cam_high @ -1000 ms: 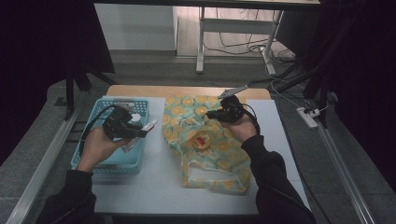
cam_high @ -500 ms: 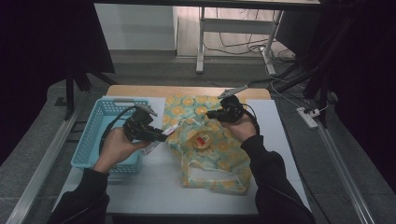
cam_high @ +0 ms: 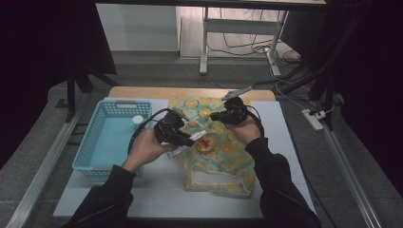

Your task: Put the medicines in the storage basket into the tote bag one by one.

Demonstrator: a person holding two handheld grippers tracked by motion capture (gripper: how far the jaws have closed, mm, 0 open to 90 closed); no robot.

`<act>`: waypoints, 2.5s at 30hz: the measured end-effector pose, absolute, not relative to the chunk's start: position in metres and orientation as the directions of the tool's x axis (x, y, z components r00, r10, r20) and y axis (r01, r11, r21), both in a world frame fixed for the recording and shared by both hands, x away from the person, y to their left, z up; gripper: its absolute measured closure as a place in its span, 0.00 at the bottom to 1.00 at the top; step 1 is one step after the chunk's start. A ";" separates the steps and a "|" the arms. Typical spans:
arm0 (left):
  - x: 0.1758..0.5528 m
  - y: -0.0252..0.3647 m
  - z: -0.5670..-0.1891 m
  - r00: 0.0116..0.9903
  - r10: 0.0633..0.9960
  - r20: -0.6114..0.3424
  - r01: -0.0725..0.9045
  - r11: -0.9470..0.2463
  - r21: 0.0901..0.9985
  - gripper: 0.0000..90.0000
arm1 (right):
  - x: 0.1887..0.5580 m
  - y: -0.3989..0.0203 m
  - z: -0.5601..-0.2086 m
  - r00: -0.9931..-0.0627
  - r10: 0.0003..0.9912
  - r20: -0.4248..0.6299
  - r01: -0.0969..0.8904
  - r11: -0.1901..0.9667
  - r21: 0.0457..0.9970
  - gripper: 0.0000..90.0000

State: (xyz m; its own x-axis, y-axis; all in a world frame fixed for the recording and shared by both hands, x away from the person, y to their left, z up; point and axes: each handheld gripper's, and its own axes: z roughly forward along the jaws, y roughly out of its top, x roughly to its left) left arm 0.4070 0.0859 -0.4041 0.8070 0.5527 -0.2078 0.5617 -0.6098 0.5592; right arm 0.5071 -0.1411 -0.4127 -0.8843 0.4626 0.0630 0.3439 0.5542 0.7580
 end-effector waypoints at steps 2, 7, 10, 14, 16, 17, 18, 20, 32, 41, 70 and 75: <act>0.409 0.079 -0.405 0.810 0.548 -0.209 0.558 -0.612 0.560 0.80 | 0.507 -0.141 -0.412 -0.885 0.462 0.063 0.344 0.554 0.758 1.00; 0.414 0.064 -0.404 0.818 0.537 -0.206 0.549 -0.618 0.563 0.80 | 0.507 -0.142 -0.412 -0.884 0.464 0.064 0.345 0.553 0.758 1.00; 0.416 0.057 -0.403 0.822 0.533 -0.203 0.543 -0.622 0.564 0.80 | 0.507 -0.141 -0.412 -0.884 0.463 0.065 0.346 0.554 0.757 1.00; 0.419 0.048 -0.404 0.825 0.528 -0.200 0.537 -0.625 0.567 0.80 | 0.507 -0.140 -0.412 -0.885 0.461 0.064 0.343 0.555 0.758 1.00; 0.421 0.043 -0.406 0.829 0.523 -0.198 0.532 -0.630 0.566 0.80 | 0.507 -0.140 -0.411 -0.886 0.460 0.062 0.341 0.554 0.759 1.00; 0.422 0.041 -0.407 0.830 0.522 -0.197 0.531 -0.629 0.567 0.80 | 0.508 -0.140 -0.411 -0.887 0.458 0.060 0.338 0.555 0.760 1.00; 0.423 0.040 -0.407 0.832 0.520 -0.194 0.528 -0.632 0.567 0.80 | 0.507 -0.140 -0.411 -0.887 0.458 0.061 0.339 0.555 0.760 1.00; 0.425 0.036 -0.409 0.833 0.521 -0.187 0.525 -0.635 0.567 0.80 | 0.507 -0.141 -0.411 -0.886 0.459 0.061 0.340 0.556 0.759 1.00; 0.439 0.022 -0.429 0.832 0.537 -0.140 0.513 -0.650 0.561 0.80 | 0.507 -0.140 -0.413 -0.884 0.463 0.067 0.347 0.553 0.757 1.00; 0.450 0.025 -0.450 0.814 0.574 -0.092 0.522 -0.653 0.548 0.80 | 0.507 -0.139 -0.418 -0.881 0.469 0.069 0.356 0.558 0.750 1.00; 0.449 0.050 -0.452 0.807 0.575 -0.136 0.518 -0.578 0.630 0.52 | 0.508 -0.141 -0.424 -0.873 0.482 0.070 0.367 0.558 0.744 1.00; 0.442 0.058 -0.444 0.817 0.546 -0.187 0.520 -0.557 0.647 0.40 | 0.508 -0.142 -0.423 -0.872 0.484 0.071 0.369 0.557 0.744 1.00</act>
